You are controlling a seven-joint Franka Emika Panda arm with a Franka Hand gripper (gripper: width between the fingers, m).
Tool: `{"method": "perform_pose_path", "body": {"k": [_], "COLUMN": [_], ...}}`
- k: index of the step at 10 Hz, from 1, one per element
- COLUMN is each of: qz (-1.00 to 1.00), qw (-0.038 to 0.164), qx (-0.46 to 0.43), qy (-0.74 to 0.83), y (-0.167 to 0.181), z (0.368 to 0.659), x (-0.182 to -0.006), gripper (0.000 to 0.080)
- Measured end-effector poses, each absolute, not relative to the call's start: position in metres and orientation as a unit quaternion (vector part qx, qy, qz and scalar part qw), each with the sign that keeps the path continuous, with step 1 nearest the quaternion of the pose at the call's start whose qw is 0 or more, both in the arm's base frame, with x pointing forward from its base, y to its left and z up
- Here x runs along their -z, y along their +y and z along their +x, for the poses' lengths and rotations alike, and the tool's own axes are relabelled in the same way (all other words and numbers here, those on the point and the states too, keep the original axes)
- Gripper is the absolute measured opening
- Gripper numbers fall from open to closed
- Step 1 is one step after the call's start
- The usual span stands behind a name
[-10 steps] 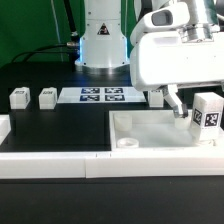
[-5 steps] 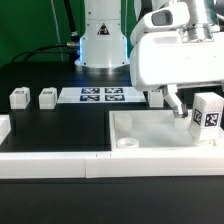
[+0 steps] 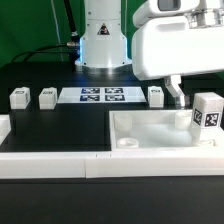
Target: Assemble square table
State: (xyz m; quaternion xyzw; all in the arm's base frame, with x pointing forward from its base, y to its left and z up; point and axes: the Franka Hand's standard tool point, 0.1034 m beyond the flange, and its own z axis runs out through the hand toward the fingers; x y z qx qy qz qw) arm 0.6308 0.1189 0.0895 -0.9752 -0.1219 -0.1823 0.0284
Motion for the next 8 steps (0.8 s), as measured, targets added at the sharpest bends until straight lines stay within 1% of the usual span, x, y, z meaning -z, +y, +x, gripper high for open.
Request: {"method": "perform_pose_path", "body": {"k": [1, 2, 4, 5, 7, 8], "qz": [-0.982, -0.985, -0.991, -0.992, -0.992, -0.992], "qw": [0.033, 0.034, 0.037, 0.039, 0.039, 0.039], "qx": [0.138, 0.112, 0.021, -0.005, -0.004, -0.004], "qy": [-0.124, -0.124, -0.124, -0.122, -0.117, -0.117], "y": [0.1208, 0.1187, 0.1123, 0.1126, 0.1129, 0.1129], "z": [0.6306, 0.6314, 0.6269, 0.6294, 0.6319, 0.6318], "x": [-0.0889, -0.0898, -0.0868, -0.0856, -0.0837, -0.0835], "gripper": [0.0648, 0.0648, 0.0648, 0.0648, 0.0648, 0.0537]}}
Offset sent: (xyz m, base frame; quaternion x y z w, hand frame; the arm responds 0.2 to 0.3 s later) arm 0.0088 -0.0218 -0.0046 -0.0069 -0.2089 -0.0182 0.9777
